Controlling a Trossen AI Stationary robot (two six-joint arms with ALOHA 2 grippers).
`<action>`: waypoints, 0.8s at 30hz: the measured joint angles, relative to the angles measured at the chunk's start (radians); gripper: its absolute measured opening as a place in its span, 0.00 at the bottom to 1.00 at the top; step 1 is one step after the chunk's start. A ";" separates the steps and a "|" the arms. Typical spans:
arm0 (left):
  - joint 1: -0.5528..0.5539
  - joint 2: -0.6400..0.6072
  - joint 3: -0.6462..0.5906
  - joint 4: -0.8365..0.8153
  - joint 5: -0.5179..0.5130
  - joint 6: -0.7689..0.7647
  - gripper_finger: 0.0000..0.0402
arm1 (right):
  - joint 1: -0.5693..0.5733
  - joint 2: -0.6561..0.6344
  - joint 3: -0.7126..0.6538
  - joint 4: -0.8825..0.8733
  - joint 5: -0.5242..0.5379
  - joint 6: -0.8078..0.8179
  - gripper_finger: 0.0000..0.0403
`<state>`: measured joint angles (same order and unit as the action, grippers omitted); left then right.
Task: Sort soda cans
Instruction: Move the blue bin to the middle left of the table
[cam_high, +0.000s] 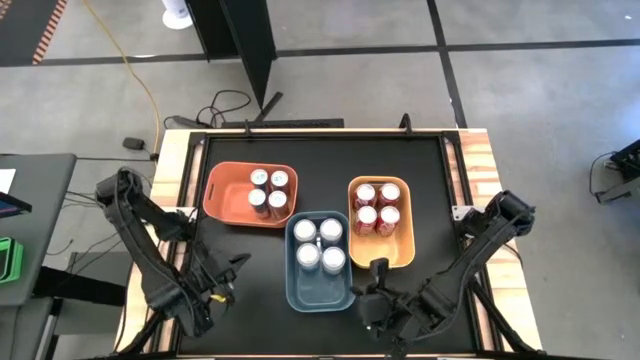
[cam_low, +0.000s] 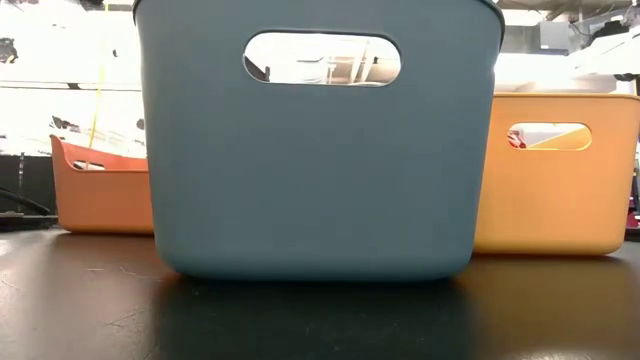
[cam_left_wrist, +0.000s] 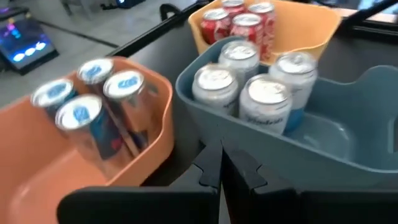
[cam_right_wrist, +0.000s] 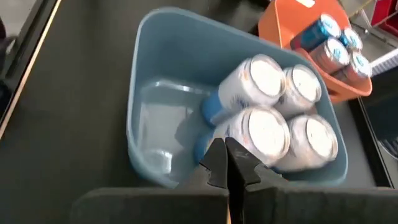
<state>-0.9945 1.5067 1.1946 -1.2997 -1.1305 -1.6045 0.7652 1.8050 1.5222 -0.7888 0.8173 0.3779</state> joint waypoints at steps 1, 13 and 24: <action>0.000 0.006 -0.017 -0.002 0.003 -0.036 0.00 | -0.010 0.000 -0.004 0.030 0.000 -0.023 0.02; 0.001 0.032 -0.148 -0.017 0.020 -0.242 0.00 | -0.112 -0.012 -0.012 0.187 -0.083 -0.317 0.02; 0.086 0.031 -0.148 -0.103 0.015 -0.244 0.00 | -0.395 -0.019 -0.011 0.402 -0.448 -0.600 0.01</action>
<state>-0.9089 1.5375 1.0470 -1.4024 -1.1152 -1.8481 0.3700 1.7855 1.5108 -0.3871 0.3693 -0.2218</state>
